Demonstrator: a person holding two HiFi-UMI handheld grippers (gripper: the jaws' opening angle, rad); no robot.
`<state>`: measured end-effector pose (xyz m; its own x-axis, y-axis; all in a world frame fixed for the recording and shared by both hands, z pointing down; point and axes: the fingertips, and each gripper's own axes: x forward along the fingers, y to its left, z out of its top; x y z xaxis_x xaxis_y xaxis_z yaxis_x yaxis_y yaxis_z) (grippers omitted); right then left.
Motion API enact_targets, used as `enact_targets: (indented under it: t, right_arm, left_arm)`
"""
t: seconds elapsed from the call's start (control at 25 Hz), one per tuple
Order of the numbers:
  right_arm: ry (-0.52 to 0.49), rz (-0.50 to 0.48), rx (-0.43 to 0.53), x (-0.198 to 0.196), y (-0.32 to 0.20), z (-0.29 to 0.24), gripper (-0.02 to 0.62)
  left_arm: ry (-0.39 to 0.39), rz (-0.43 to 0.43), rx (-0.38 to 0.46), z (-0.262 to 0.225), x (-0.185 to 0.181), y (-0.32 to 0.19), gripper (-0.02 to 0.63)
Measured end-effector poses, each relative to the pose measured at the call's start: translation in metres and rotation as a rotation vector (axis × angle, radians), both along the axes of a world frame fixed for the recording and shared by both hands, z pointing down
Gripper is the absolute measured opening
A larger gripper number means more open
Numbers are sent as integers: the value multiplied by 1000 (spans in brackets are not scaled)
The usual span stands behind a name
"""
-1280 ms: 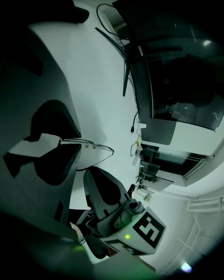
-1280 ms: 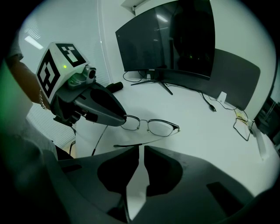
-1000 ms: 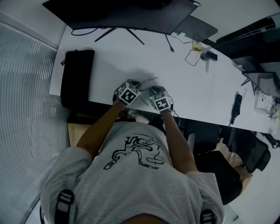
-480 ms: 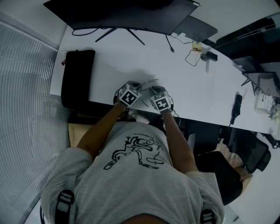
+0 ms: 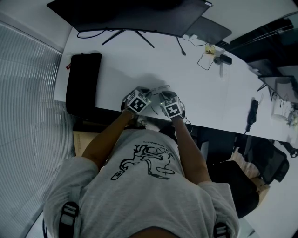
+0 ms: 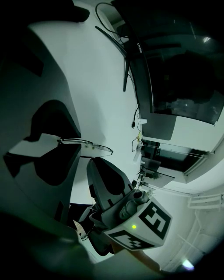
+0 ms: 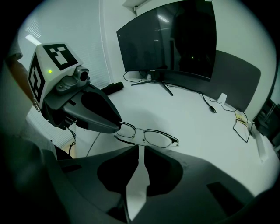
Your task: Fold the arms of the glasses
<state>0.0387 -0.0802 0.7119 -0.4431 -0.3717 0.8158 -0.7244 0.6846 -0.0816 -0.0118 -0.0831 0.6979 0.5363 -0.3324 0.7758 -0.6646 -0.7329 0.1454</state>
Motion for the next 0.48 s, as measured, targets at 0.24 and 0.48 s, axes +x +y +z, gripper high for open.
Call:
enact_targets:
  t: [0.24,0.48]
  right_arm:
    - [7,1,15,1,-2,-1,54]
    - [6,1,16,2,-1,-3,55]
  left_arm:
    - [-2,18,-8,1,2,4,60]
    - [-11,11,4,1,-1,1,55]
